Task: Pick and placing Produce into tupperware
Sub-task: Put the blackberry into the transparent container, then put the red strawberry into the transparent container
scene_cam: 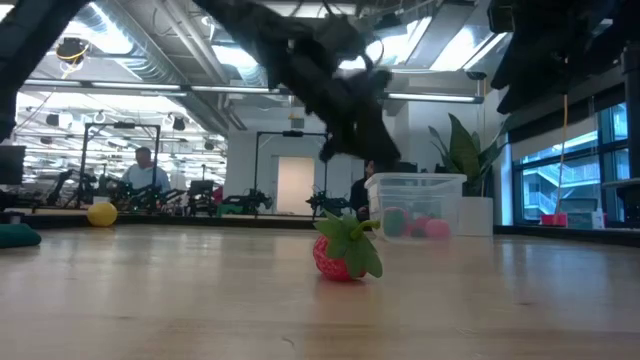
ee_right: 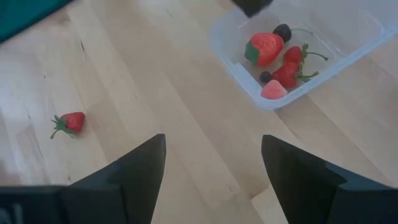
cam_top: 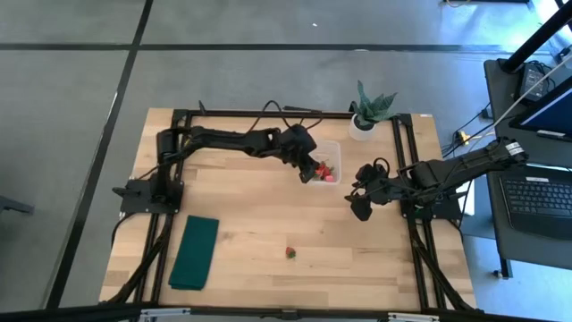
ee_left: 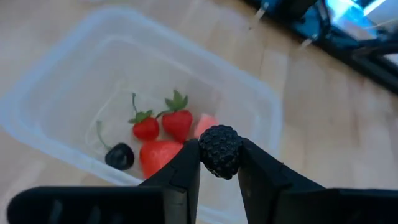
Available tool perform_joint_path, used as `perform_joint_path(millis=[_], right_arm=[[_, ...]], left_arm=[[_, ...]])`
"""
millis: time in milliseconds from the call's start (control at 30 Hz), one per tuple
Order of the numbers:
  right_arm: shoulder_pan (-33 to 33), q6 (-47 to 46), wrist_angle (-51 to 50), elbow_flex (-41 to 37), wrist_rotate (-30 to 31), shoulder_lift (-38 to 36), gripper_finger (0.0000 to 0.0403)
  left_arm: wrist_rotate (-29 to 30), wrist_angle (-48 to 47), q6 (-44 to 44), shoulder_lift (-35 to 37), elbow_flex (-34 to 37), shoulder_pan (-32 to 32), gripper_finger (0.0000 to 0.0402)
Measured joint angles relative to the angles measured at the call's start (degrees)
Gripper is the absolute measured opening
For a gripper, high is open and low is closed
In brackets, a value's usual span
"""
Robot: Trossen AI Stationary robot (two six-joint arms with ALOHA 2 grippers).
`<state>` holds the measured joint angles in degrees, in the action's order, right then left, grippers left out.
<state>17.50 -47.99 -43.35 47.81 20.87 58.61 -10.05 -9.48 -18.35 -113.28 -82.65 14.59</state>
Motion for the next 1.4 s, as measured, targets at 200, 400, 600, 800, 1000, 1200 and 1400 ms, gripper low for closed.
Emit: perform_joint_path(millis=[200, 400, 600, 800, 1000, 1200, 1400], right_arm=[[0.0, 0.0, 0.0, 0.0, 0.0, 0.0, 0.0267], [0.0, 0.0, 0.0, 0.0, 0.0, 0.0, 0.0267], [0.0, 0.1, 0.0, 0.0, 0.0, 0.0, 0.0267], [0.0, 0.0, 0.0, 0.0, 0.0, 0.0, 0.0267], [0.0, 0.0, 0.0, 0.0, 0.0, 0.0, 0.0267], [0.0, 0.2, 0.3, 0.0, 0.0, 0.0, 0.0267], [0.0, 0.8, 0.3, 0.0, 0.0, 0.0, 0.0267]], left_arm=[[-0.2, 0.3, -0.4, -3.5, 0.1, 0.7, 0.0123], [-0.2, 2.4, 0.0, -3.5, 0.1, 0.7, 0.0148], [-6.3, 6.9, 0.9, -3.4, -0.5, 0.7, 0.0163], [-9.3, 6.4, 2.4, -3.3, -6.5, 0.7, 0.0185], [-16.3, 4.7, 3.0, -3.2, -15.3, 1.7, 0.0193], [-24.4, -1.1, 9.9, -2.5, -21.9, 1.5, 0.0209], [-25.7, -12.0, 15.7, -2.0, -24.7, -0.2, 0.0255]])
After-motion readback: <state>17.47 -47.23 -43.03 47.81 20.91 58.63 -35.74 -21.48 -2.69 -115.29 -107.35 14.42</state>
